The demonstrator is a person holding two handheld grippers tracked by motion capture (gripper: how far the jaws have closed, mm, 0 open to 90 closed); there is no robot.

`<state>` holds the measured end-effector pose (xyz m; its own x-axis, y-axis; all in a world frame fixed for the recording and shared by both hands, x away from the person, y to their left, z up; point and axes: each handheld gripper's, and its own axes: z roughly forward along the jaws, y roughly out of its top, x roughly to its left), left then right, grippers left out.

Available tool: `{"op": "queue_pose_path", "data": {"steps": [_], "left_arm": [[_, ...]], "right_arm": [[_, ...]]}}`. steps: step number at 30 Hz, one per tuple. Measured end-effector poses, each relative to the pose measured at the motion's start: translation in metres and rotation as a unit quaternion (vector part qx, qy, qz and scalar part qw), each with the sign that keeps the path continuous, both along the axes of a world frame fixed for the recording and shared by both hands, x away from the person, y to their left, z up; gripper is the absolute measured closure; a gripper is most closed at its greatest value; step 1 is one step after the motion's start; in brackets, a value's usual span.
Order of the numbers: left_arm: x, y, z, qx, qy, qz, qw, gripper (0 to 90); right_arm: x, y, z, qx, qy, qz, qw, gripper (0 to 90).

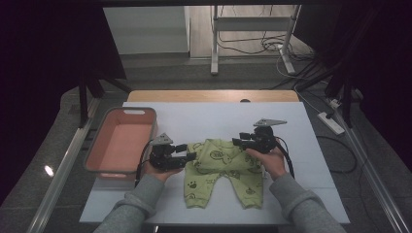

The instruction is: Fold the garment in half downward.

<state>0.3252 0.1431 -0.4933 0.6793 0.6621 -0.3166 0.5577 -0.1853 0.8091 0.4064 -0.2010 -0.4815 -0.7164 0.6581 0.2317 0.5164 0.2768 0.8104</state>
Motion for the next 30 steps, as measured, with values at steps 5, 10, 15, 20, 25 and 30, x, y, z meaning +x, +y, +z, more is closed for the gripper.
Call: {"op": "queue_pose_path", "data": {"steps": [5, 10, 15, 20, 25, 30], "left_arm": [[0.000, 0.001, 0.000, -0.001, 0.000, 0.001, 1.0000, 39.8], [-0.001, 0.002, 0.002, -0.004, -0.006, 0.004, 1.0000, 39.7], [-0.001, 0.003, 0.002, -0.005, -0.006, 0.006, 1.0000, 39.7], [-0.001, 0.005, 0.002, -0.009, -0.006, 0.010, 0.9999, 39.7], [-0.001, 0.006, 0.003, -0.010, -0.006, 0.012, 0.9999, 39.7], [-0.001, 0.004, 0.002, -0.008, -0.005, 0.010, 0.9999, 39.6]], "right_arm": [[0.000, 0.001, -0.003, 0.000, 0.012, 0.008, 0.9999, 58.5], [-0.001, 0.001, -0.003, -0.002, 0.017, 0.020, 0.9997, 68.1], [-0.003, 0.001, -0.003, 0.000, 0.024, 0.026, 0.9994, 79.9], [-0.008, -0.001, 0.000, 0.008, 0.020, 0.035, 0.9992, 83.5], [-0.020, -0.003, 0.003, 0.011, 0.005, 0.036, 0.9993, 84.0], [-0.032, -0.007, 0.008, 0.014, -0.009, 0.040, 0.9991, 84.0]]}}
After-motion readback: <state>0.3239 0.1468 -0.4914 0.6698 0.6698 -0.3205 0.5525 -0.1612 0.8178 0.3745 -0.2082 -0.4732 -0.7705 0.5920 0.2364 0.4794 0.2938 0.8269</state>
